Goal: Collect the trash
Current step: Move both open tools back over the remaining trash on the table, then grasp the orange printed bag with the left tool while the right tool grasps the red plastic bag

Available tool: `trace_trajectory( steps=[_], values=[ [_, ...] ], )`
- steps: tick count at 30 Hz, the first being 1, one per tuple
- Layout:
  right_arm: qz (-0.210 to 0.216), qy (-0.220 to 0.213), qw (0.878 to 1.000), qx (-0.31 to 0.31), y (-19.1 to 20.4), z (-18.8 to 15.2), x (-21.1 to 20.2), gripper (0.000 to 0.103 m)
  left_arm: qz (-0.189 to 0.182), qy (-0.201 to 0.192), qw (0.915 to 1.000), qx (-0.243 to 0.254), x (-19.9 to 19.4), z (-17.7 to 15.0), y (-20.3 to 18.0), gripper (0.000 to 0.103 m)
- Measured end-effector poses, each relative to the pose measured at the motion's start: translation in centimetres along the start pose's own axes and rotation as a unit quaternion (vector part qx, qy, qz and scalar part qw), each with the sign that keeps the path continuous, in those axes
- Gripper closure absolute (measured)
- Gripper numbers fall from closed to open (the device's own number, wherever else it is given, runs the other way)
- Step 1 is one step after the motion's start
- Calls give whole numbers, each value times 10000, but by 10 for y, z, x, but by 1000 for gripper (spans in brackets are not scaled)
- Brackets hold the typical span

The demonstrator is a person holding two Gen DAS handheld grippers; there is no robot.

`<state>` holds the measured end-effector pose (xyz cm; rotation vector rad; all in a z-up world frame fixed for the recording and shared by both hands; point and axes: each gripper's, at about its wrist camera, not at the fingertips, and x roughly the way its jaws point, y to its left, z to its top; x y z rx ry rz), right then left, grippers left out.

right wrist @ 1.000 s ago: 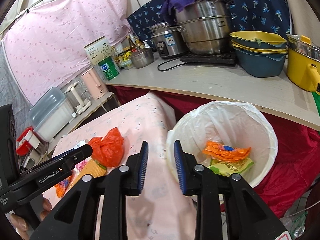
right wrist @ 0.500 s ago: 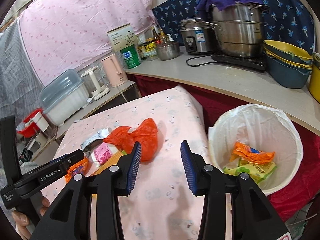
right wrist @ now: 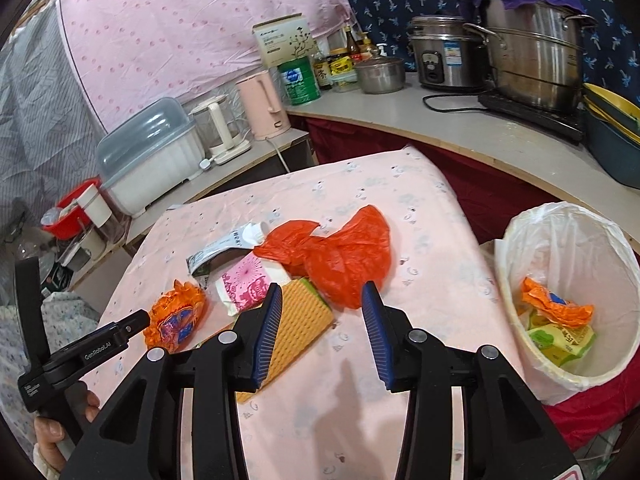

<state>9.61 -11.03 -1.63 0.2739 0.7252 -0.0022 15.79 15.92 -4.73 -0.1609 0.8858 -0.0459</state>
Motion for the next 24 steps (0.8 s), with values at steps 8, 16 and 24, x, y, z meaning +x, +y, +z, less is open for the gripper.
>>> trace_trajectory(
  steps=[8,16,24],
  values=[
    [44,222,9997,-103,18,-2,30,61,49,341,9993,-121,30,-3,25,12],
    [34,382,9992,-98,23,1,57,61,56,565,9981,238,58,-6,22,9],
    [-41,449,9990,1,18,6,77,55,100,675,9962,538,82,-4,10,8]
  ],
)
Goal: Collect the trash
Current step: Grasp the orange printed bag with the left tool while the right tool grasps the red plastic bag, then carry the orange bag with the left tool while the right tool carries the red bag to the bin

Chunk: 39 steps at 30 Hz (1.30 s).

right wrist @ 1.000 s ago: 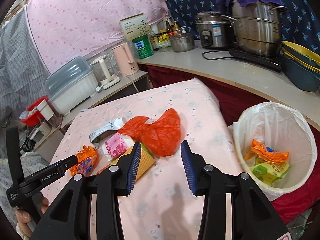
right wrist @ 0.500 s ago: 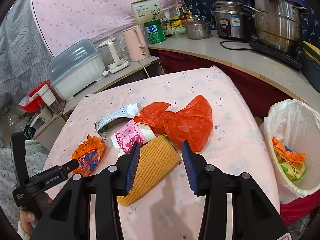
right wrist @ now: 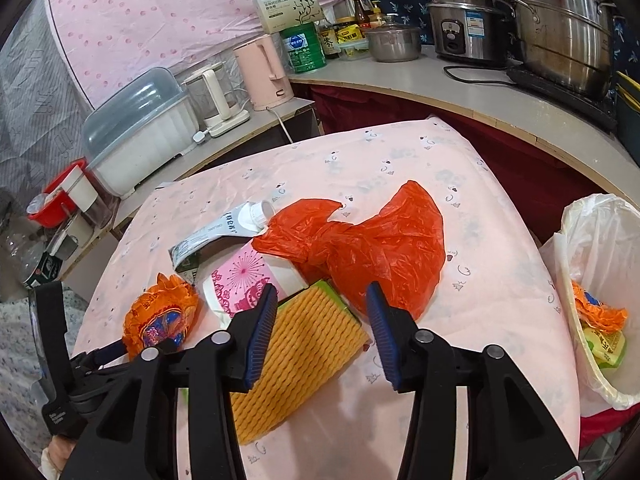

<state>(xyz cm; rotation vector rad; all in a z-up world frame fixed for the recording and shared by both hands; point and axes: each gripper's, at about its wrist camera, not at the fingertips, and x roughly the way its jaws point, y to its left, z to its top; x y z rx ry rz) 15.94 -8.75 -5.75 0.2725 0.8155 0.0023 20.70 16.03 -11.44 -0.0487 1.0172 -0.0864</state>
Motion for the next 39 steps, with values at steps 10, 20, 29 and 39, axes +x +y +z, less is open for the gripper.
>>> trace_trajectory(
  steps=[10,20,29,39],
  values=[
    [-195,-39,9997,110,-12,9,19,40,-19,49,9992,403,9,5,-18,24],
    [-336,51,9992,228,-27,12,43,39,-467,97,9983,323,2,13,-26,74],
    [-362,57,9988,328,-38,15,52,64,-501,-8,9981,364,-9,14,-41,76],
    [-297,-240,9988,321,-44,19,21,78,-586,-295,9967,472,-43,20,-63,76]
  ],
)
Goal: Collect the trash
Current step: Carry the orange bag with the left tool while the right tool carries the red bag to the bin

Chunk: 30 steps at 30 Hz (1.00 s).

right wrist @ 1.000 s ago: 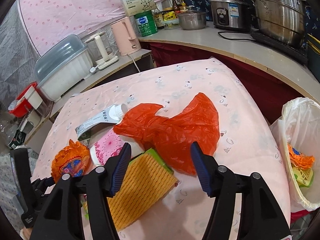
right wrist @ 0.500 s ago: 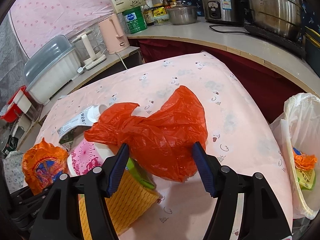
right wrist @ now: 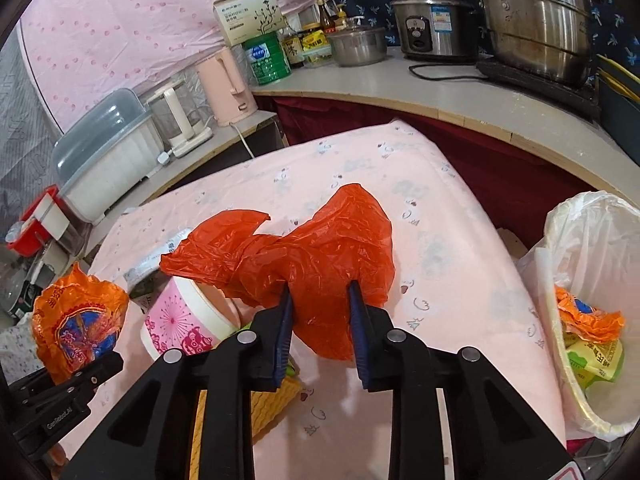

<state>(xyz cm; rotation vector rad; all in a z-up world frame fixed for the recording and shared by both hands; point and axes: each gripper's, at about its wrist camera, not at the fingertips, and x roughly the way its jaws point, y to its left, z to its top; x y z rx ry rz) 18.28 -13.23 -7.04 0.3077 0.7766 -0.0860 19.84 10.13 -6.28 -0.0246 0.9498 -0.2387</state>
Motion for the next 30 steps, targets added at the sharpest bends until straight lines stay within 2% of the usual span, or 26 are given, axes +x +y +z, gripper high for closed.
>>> trace_trajectory(
  steps=[13,30],
  values=[
    [102,-635,9974,313,-34,8,-77,79,-202,-363,9977,535,-48,0,-69,76],
    [-176,-1128,9893,905,-121,-9,-155,79,-542,-577,9866,1424,-81,-17,-178,76]
  ],
)
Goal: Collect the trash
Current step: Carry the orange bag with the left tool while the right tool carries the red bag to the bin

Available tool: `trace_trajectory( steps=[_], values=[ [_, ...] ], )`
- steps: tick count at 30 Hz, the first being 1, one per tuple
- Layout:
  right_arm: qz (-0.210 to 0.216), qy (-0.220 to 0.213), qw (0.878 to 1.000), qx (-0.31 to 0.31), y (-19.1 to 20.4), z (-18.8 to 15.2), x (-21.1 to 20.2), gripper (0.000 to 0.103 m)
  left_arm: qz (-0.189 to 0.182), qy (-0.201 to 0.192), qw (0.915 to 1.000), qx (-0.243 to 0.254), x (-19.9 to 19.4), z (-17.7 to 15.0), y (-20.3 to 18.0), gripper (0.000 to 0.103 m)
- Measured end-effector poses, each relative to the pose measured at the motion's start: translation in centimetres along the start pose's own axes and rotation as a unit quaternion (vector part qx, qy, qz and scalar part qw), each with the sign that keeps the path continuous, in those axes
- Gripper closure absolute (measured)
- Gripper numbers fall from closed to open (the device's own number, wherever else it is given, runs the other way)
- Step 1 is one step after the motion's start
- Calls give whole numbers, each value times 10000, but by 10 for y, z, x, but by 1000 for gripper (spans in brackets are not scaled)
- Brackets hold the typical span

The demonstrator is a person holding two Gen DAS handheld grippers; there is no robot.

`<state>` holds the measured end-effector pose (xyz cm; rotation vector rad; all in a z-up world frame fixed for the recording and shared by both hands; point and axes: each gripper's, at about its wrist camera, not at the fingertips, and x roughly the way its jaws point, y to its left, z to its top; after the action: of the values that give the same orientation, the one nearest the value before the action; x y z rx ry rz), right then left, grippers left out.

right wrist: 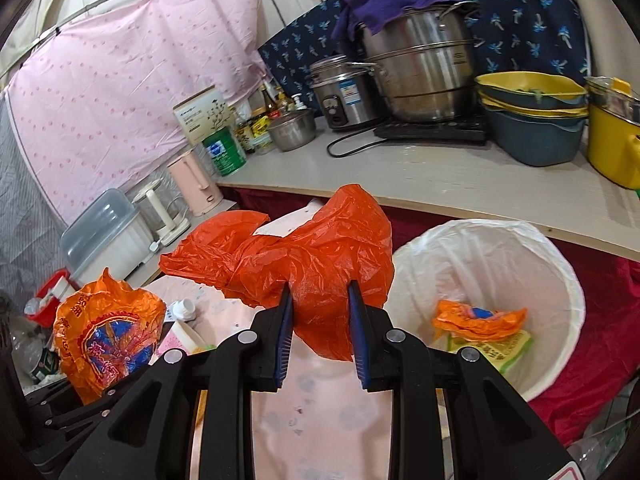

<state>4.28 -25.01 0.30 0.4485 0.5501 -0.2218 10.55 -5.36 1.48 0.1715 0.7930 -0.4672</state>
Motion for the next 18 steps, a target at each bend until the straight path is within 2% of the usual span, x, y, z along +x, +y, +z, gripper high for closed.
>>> trace_trajectory(
  steps=[10,18],
  values=[
    [-310,-161,9988,336,-56,2,-24,79,-324,35,9984,458,7,7,-58,76],
    [-616,-291,9951,719,-108,2,-39,79,-627,161,9936,928,23,10,-116,76]
  ],
)
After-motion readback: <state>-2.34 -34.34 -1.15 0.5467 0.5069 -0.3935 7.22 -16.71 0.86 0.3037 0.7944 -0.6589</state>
